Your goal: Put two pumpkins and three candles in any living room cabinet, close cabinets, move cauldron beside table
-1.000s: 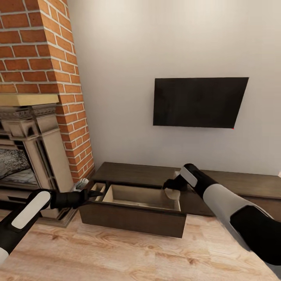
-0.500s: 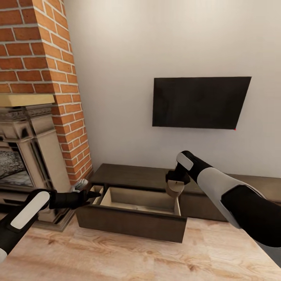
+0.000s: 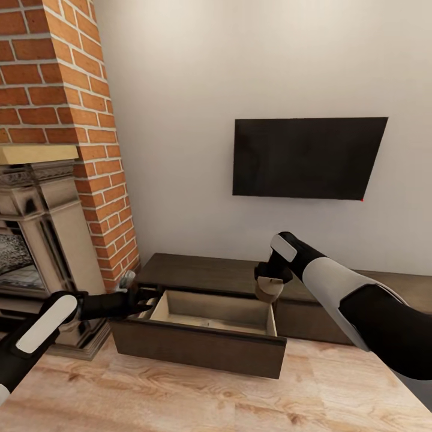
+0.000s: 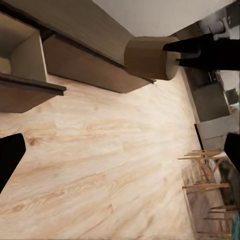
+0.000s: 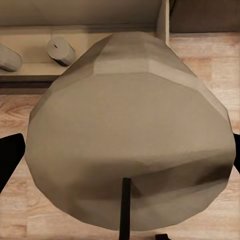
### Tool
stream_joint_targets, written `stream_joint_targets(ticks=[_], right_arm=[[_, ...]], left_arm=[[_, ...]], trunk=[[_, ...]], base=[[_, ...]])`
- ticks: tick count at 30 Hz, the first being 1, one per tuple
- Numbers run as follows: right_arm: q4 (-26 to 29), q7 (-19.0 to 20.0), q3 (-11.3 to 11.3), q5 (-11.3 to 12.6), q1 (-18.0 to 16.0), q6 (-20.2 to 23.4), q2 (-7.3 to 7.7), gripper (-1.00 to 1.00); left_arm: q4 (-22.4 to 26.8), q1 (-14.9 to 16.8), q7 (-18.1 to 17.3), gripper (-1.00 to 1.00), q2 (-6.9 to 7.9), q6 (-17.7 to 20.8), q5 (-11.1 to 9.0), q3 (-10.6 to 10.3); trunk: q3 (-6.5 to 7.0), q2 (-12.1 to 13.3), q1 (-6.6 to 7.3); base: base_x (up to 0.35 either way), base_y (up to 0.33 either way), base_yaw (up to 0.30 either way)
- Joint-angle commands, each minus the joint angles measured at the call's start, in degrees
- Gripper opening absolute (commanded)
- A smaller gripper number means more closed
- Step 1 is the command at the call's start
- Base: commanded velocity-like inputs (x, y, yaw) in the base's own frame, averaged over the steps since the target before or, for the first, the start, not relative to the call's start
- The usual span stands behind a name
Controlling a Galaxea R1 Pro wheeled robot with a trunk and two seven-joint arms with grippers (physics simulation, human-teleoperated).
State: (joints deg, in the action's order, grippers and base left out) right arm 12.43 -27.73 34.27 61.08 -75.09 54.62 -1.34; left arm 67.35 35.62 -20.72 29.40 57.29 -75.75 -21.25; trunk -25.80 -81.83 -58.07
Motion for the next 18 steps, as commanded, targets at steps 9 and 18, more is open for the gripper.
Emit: stream_joint_targets(ticks=[9,18], right_arm=[[0.06,-0.47,0.39,0.71,-0.05,-0.03,-0.15,-1.0],[0.06,-0.49,0.44,0.79,0.07,-2.37,-0.17,-1.0]], left_arm=[[0.59,0.07,-28.07,1.0,5.51,0.1,0.12,-9.47],[1.0,0.07,-29.08,1.0,5.85,0.1,0.08,-9.76]], trunk=[[-0.07,-0.04,0.0],[-0.07,-0.04,0.0]], base=[[0.095,0.0,0.0],[0.285,0.0,0.0]])
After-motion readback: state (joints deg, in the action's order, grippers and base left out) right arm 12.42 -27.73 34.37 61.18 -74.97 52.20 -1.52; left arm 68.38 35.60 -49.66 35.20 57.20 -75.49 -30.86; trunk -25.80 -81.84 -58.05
